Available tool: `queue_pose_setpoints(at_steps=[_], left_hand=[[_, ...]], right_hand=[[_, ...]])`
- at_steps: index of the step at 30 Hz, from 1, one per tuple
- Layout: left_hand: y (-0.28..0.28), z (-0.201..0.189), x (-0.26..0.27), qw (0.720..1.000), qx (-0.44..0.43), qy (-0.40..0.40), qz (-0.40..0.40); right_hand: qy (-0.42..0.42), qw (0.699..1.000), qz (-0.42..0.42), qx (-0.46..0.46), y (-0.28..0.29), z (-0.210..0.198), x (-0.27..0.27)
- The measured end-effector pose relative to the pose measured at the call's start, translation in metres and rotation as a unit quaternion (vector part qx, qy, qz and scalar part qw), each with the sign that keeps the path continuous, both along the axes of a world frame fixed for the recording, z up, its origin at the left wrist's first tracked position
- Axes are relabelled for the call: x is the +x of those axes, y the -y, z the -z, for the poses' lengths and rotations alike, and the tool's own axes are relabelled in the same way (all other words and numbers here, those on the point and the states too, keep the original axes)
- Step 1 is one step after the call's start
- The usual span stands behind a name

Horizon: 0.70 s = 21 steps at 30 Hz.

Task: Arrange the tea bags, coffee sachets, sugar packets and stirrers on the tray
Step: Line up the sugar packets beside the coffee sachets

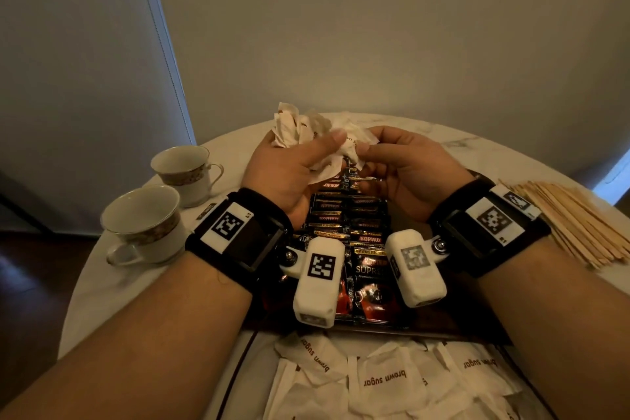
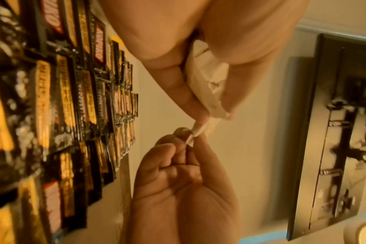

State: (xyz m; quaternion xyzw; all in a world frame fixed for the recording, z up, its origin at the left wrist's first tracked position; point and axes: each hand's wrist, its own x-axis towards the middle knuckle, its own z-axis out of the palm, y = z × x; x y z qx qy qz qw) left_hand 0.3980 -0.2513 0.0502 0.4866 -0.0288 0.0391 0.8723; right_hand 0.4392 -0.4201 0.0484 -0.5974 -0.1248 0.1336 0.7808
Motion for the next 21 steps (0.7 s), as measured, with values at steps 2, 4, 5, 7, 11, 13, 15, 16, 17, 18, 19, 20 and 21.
queue_pose_setpoints(at_steps=[2, 4, 5, 7, 11, 13, 15, 16, 17, 18, 19, 20, 21], left_hand=[[0.000, 0.002, 0.002, 1.000, 0.017, 0.018, -0.016], [0.000, 0.003, 0.003, 0.999, 0.023, 0.023, -0.029], [-0.001, 0.003, 0.003, 0.998, 0.035, 0.026, -0.040], [-0.002, 0.003, 0.003, 0.996, 0.062, 0.034, -0.062], [-0.003, 0.004, 0.003, 0.991, 0.079, 0.038, -0.101], [-0.003, 0.004, 0.004, 0.987, 0.096, 0.040, -0.121], [-0.003, 0.005, 0.004, 0.985, 0.103, 0.038, -0.130], [-0.004, 0.005, 0.005, 0.986, 0.099, 0.035, -0.128], [-0.004, 0.005, 0.005, 0.987, 0.094, 0.031, -0.126], [-0.004, 0.005, 0.005, 0.988, 0.090, 0.027, -0.120], [-0.003, 0.006, 0.004, 0.990, 0.086, 0.025, -0.112], [-0.002, 0.006, 0.004, 0.991, 0.085, 0.024, -0.103], [0.000, 0.007, 0.003, 0.991, 0.087, 0.026, -0.094]], right_hand=[[-0.006, 1.000, -0.009, 0.007, 0.000, -0.002, -0.002], [0.000, 0.999, -0.033, -0.001, 0.000, -0.004, -0.005], [0.008, 0.999, -0.040, -0.013, -0.001, -0.004, -0.006], [0.028, 0.998, -0.026, -0.040, -0.002, -0.004, -0.008], [0.045, 0.996, 0.021, -0.071, -0.004, -0.003, -0.007], [0.034, 0.996, 0.049, -0.070, -0.007, -0.004, -0.007], [0.015, 0.995, 0.085, -0.057, -0.010, -0.004, -0.006], [0.007, 0.994, 0.097, -0.044, -0.011, -0.004, -0.005], [0.004, 0.994, 0.102, -0.030, -0.011, -0.004, -0.005], [0.006, 0.995, 0.099, -0.020, -0.011, -0.005, -0.006], [0.017, 0.996, 0.091, -0.020, -0.011, -0.006, -0.006], [0.035, 0.996, 0.079, -0.028, -0.011, -0.007, -0.008], [0.059, 0.995, 0.071, -0.043, -0.011, -0.007, -0.009]])
